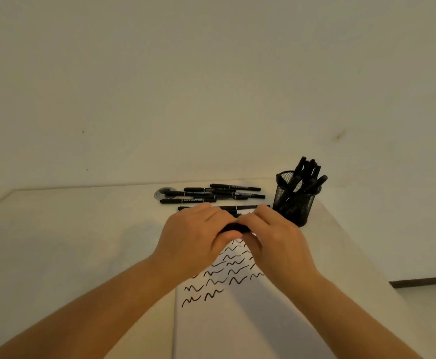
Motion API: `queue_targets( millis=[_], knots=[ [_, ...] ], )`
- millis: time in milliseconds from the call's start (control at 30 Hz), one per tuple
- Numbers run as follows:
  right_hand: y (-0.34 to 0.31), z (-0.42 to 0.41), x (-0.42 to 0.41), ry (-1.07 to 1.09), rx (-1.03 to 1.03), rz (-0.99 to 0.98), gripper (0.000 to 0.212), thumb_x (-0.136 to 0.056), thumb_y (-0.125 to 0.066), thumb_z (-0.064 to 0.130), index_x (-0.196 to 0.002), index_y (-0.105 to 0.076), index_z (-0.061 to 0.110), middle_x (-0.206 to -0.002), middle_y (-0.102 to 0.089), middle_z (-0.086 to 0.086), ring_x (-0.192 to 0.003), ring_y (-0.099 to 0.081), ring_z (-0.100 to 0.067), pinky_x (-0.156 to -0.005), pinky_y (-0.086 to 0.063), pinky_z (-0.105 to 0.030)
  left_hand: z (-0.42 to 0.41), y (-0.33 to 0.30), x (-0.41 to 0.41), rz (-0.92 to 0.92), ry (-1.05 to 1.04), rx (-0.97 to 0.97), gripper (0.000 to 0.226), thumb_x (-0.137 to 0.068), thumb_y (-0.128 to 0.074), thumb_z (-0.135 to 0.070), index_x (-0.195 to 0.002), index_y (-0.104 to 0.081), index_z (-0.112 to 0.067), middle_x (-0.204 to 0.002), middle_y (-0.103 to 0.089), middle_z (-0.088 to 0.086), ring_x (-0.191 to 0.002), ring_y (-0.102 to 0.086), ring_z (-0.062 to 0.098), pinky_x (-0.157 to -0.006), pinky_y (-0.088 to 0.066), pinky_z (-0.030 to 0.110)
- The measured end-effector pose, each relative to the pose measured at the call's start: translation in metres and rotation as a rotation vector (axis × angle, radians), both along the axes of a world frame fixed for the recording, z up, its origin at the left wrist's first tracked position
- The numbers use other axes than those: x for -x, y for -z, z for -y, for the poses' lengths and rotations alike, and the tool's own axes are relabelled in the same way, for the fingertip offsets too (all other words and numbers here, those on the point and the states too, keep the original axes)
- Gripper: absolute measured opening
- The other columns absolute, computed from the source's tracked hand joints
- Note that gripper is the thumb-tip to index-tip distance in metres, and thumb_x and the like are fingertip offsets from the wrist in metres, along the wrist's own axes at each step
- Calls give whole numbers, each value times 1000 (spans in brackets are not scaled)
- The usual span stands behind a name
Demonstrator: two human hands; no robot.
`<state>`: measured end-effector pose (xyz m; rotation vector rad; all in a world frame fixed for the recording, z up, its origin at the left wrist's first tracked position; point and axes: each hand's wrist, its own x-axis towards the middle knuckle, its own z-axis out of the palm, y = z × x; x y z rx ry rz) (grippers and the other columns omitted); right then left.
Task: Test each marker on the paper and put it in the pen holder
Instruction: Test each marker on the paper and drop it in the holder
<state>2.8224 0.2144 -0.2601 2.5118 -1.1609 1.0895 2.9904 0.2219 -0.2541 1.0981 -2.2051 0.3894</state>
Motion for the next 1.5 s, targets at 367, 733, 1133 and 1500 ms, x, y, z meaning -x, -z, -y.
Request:
queue_targets(
  millis=[367, 733, 1133, 1500],
  knots=[
    [-73, 86, 57, 185, -269, 725, 13, -87, -58, 27, -98, -50, 27, -81, -57, 20, -76, -55, 4, -54, -38, -11, 95, 28, -37, 54, -361, -501, 27, -90, -51, -31, -117, -50, -28, -116, -55, -9, -104, -49, 11, -80, -44, 29],
    [-48, 116, 56, 265, -298, 562, 17, -90, -55, 22, -102, -43, 26, -78, -55, 17, -67, -56, -7, -53, -41, -24, 113, 45, -52, 242, -419, -520, 21, -88, -52, -39, -107, -56, -30, -108, -56, -9, -102, -50, 12, -78, -42, 28],
    [-14, 116, 44, 483, -270, 81, 31, -90, -53, 21, -120, -45, 23, -83, -58, 0, -70, -54, -22, -56, -38, -28, 109, 51, -56, 134, -431, -562, 18, -89, -49, -38, -100, -55, -25, -103, -55, -7, -90, -48, 10, -73, -42, 25],
    [-20, 82, 26, 345, 110, 96, 19, -80, -64, 12, -99, -65, 11, -90, -63, -3, -84, -54, -22, -71, -43, -32, 81, 31, -41, -261, -376, -667, 16, -94, -44, -35, -104, -49, -24, -89, -63, -10, -80, -59, 10, -75, -50, 32]
  ],
)
